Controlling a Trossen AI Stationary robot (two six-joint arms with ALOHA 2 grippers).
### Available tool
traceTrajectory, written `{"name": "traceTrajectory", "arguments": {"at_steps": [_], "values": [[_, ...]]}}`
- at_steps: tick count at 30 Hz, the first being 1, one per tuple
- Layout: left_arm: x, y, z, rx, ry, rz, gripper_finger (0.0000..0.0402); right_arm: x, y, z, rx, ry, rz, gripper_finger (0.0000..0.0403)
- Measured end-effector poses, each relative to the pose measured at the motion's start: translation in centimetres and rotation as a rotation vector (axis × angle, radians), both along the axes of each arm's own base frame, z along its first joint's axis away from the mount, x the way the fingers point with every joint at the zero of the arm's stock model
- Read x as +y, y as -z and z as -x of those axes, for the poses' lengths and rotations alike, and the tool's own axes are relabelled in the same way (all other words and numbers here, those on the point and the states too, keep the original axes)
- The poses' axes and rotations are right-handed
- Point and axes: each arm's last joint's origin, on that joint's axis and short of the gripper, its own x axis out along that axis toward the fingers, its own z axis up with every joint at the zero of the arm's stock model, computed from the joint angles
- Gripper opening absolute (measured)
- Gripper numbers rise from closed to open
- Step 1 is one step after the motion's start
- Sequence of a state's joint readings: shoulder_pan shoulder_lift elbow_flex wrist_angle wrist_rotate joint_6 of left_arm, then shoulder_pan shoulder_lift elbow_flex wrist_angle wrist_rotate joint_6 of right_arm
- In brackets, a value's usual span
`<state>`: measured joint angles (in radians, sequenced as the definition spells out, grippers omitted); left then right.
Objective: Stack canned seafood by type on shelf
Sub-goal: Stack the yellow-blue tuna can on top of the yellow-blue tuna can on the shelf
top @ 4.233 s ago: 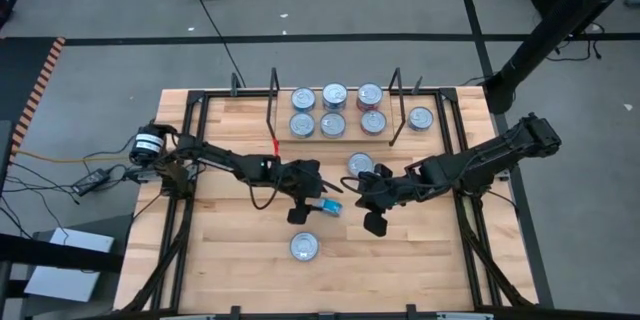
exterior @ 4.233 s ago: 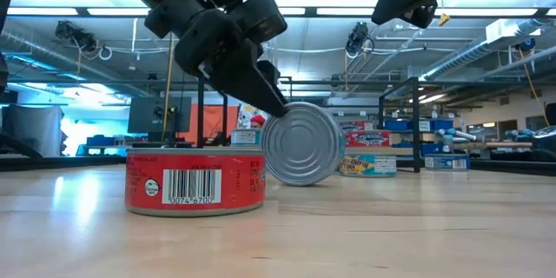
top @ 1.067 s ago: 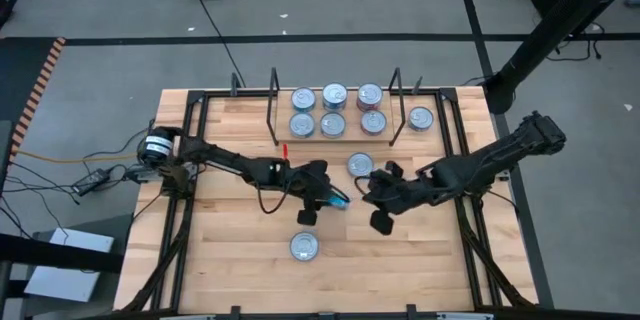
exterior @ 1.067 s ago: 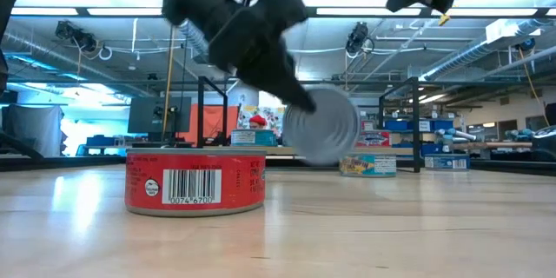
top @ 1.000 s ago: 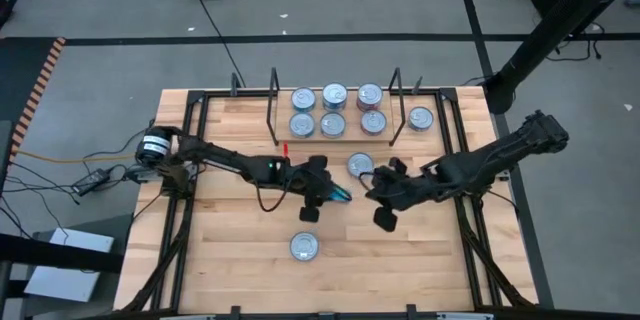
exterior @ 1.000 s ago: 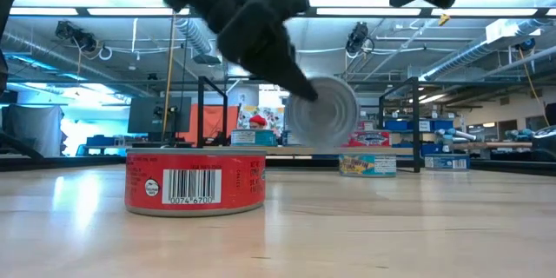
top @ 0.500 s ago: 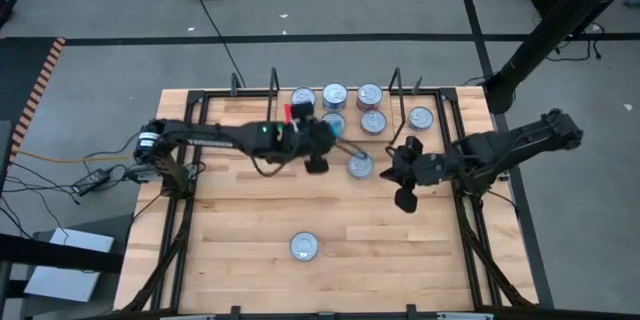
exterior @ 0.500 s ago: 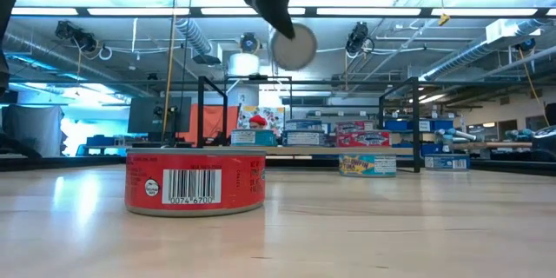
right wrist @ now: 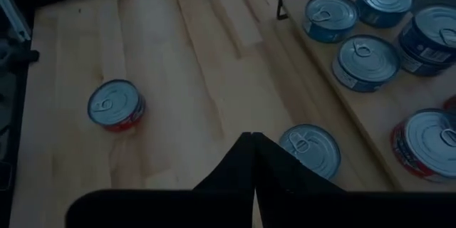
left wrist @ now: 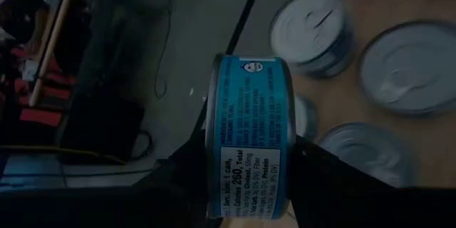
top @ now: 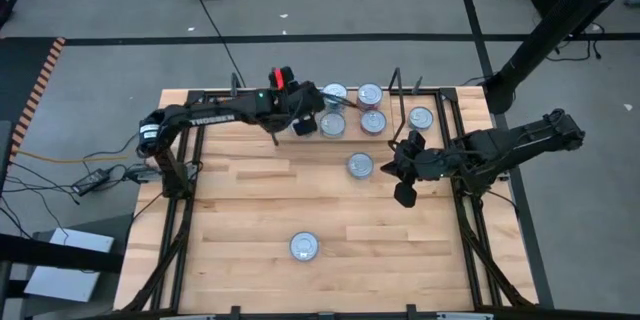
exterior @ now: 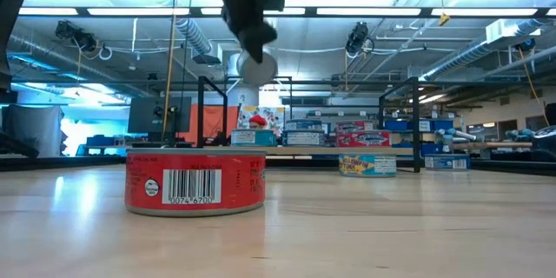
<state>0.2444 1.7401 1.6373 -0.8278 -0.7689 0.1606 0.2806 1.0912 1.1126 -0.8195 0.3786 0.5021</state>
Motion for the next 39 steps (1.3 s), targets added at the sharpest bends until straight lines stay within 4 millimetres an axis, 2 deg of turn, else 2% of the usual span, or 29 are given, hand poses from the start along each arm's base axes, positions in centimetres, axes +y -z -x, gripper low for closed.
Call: {"name": "traceTrajectory", "arguments": {"at_steps": [4, 10, 21, 29, 39], "values": [[2.1, 1.8, 0.2, 0.014, 0.015, 0.015, 0.0147, -0.1, 0.0, 0.0, -0.004, 0.016, 0.014, 0.0012], [4.4, 4.3, 0.7, 0.013, 0.029, 0.027, 0.0147, -0.1, 0.0, 0.0, -0.004, 0.021, 0.026, 0.0011], [7.0, 8.0, -0.2, 0.181, 0.127, -0.026, 0.0147, -0.3, 0.0, -0.1, -0.005, 0.041, 0.04, 0.0011], [7.5, 9.3, -0.7, 0.189, 0.152, 0.005, 0.0147, -0.3, 0.0, 0.0, -0.001, 0.04, 0.043, 0.0011], [7.9, 9.5, -0.7, 0.188, 0.181, 0.027, 0.0147, -0.3, 0.0, 0.0, -0.001, 0.04, 0.043, 0.0011]]}}
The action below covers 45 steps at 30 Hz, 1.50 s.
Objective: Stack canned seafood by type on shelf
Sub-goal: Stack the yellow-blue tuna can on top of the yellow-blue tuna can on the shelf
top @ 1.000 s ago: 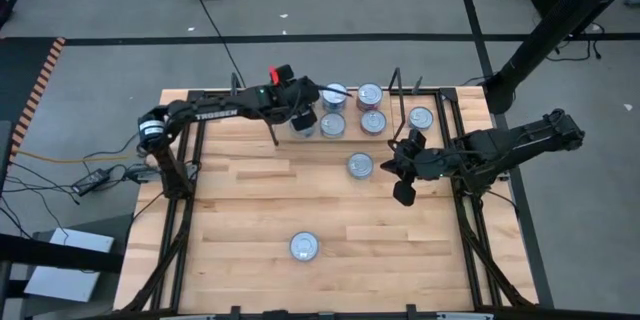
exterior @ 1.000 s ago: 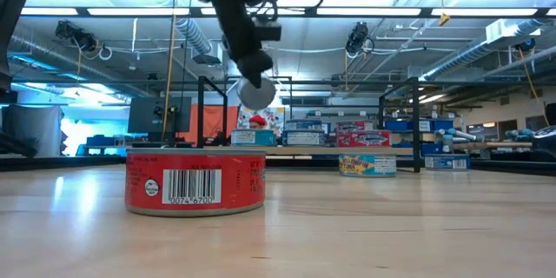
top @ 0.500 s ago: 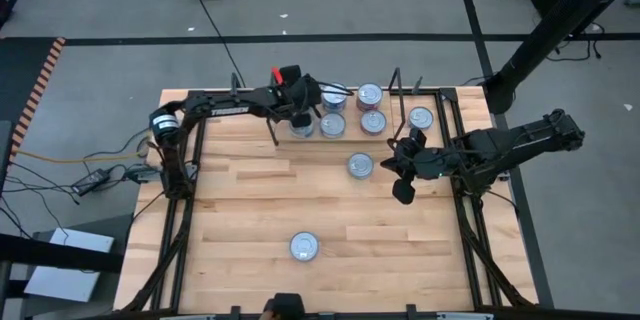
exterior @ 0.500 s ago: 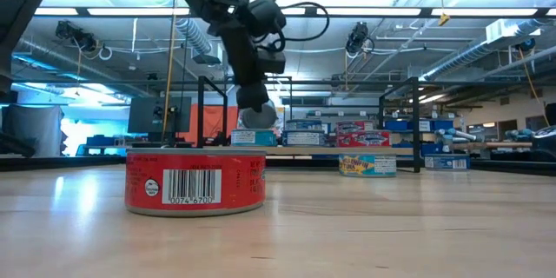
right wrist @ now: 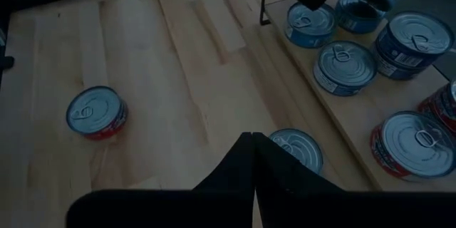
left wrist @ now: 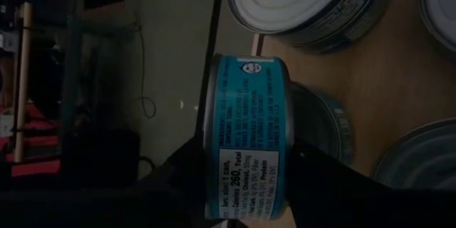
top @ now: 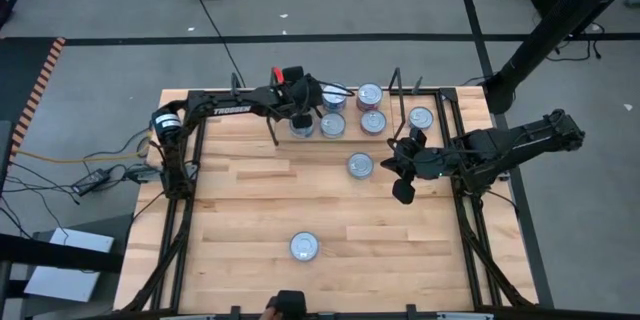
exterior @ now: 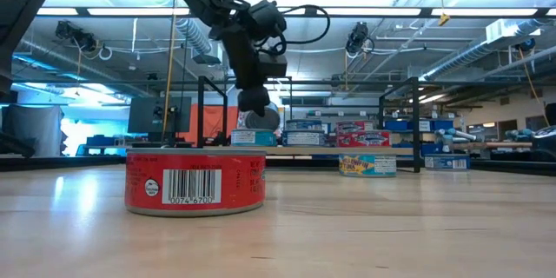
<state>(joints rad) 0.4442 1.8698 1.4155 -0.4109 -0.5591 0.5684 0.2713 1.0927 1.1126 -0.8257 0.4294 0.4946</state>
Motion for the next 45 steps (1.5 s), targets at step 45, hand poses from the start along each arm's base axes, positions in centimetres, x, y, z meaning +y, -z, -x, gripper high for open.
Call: {"name": "traceTrajectory", "arguments": {"at_steps": [45], "values": [[-0.1, -1.1, 1.5, 0.163, 0.016, 0.192, 0.0178, 0.1, 0.0, 0.0, 0.001, -0.005, -0.013, 0.0012]]}}
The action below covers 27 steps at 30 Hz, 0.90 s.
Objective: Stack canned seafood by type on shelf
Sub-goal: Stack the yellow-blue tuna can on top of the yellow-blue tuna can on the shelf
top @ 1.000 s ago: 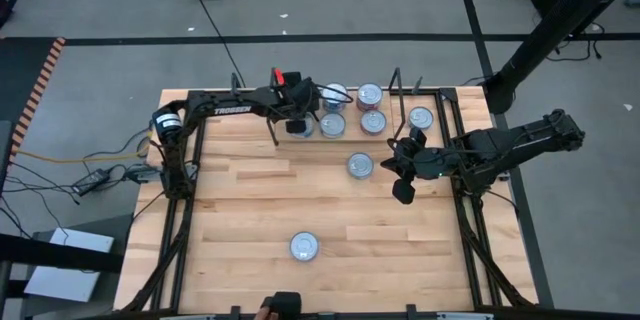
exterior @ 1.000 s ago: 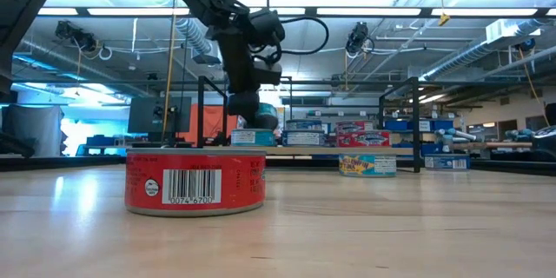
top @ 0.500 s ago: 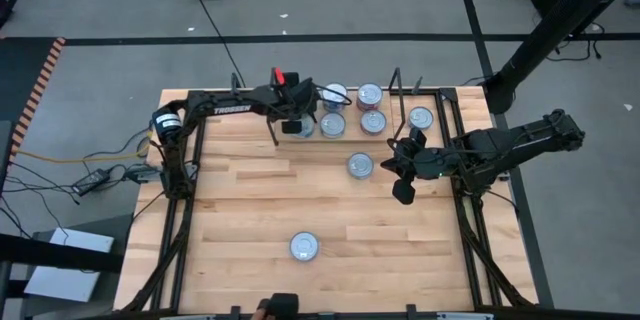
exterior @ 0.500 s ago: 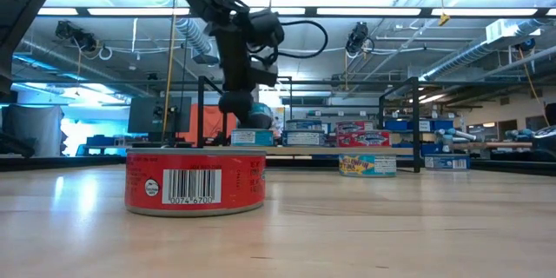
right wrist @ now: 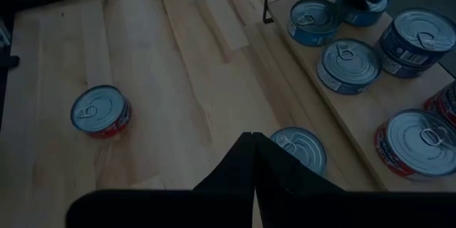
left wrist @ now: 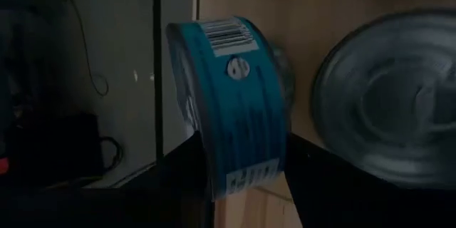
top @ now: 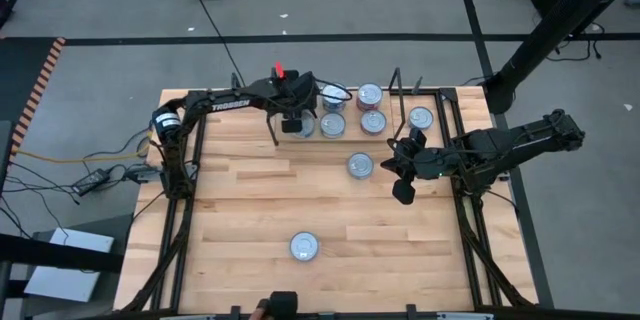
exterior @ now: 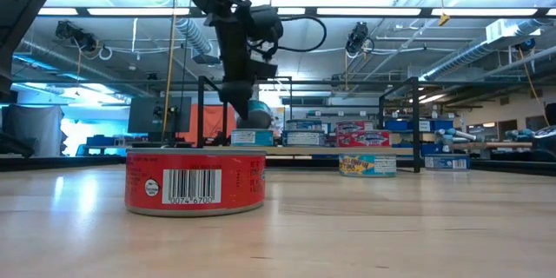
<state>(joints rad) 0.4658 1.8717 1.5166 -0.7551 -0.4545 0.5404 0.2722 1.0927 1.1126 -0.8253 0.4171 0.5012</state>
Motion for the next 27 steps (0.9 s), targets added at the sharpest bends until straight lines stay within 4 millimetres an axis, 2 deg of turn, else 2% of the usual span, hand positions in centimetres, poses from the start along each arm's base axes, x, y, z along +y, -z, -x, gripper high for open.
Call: {"name": "traceTrajectory", "arguments": {"at_steps": [6, 16, 27], "values": [[0.73, 0.09, 0.62, 0.018, -0.026, 0.011, 0.0178, 0.02, 0.01, 0.0, 0.003, -0.01, -0.001, 0.0012], [0.55, 0.16, 0.83, 0.024, 0.001, 0.071, 0.0177, 0.08, 0.02, 0.0, 0.006, -0.022, -0.015, 0.0012], [0.39, 0.16, 0.82, 0.027, 0.008, 0.08, 0.0138, 0.08, 0.02, 0.0, 0.006, -0.022, -0.015, 0.0012]]}}
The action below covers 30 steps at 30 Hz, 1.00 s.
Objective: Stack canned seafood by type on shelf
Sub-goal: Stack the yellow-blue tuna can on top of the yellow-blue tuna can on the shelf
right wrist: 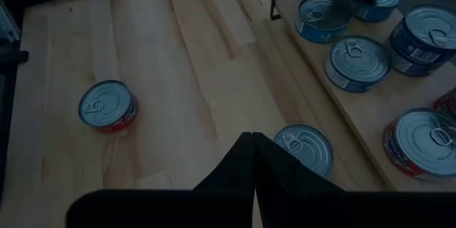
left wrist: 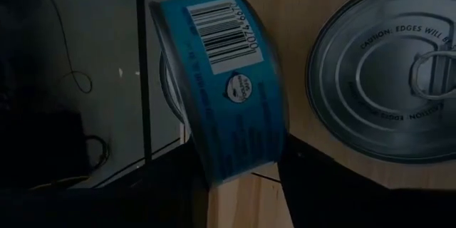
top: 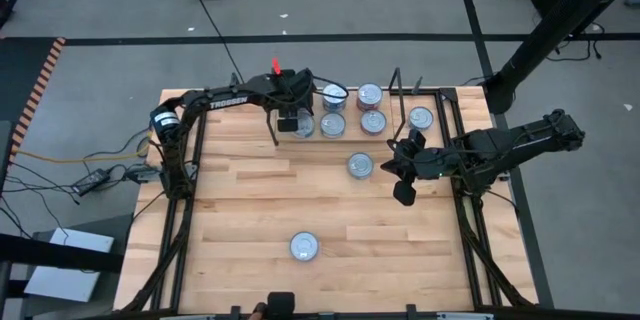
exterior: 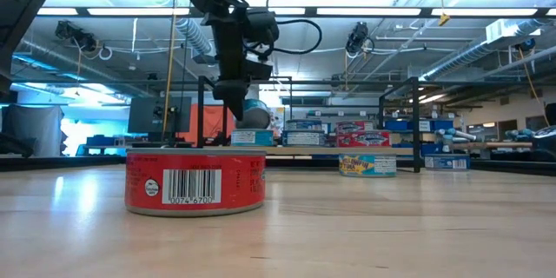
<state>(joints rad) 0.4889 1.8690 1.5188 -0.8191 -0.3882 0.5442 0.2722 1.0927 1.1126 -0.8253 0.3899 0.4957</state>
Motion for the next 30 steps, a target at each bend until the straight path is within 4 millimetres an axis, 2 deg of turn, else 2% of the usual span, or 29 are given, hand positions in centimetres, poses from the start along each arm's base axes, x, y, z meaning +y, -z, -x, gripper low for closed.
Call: {"name": "traceTrajectory", "arguments": {"at_steps": [5, 16, 24, 30], "values": [[0.02, -0.02, -0.01, 0.005, -0.005, -0.015, 0.0136, 0.0, 0.0, 0.0, 0.0, 0.0, 0.0, 0.0012], [0.68, -0.32, -0.33, 0.046, -0.1, -0.244, 0.0135, 0.0, 0.0, 0.0, 0.0, -0.001, 0.001, 0.0012], [0.66, -0.41, -0.59, 0.035, -0.042, -0.224, 0.0176, 0.01, 0.0, 0.0, 0.0, -0.002, 0.001, 0.0012], [0.63, -0.42, -0.57, 0.034, -0.039, -0.219, 0.0185, 0.0, 0.0, 0.0, 0.0, -0.001, 0.001, 0.0012]]}}
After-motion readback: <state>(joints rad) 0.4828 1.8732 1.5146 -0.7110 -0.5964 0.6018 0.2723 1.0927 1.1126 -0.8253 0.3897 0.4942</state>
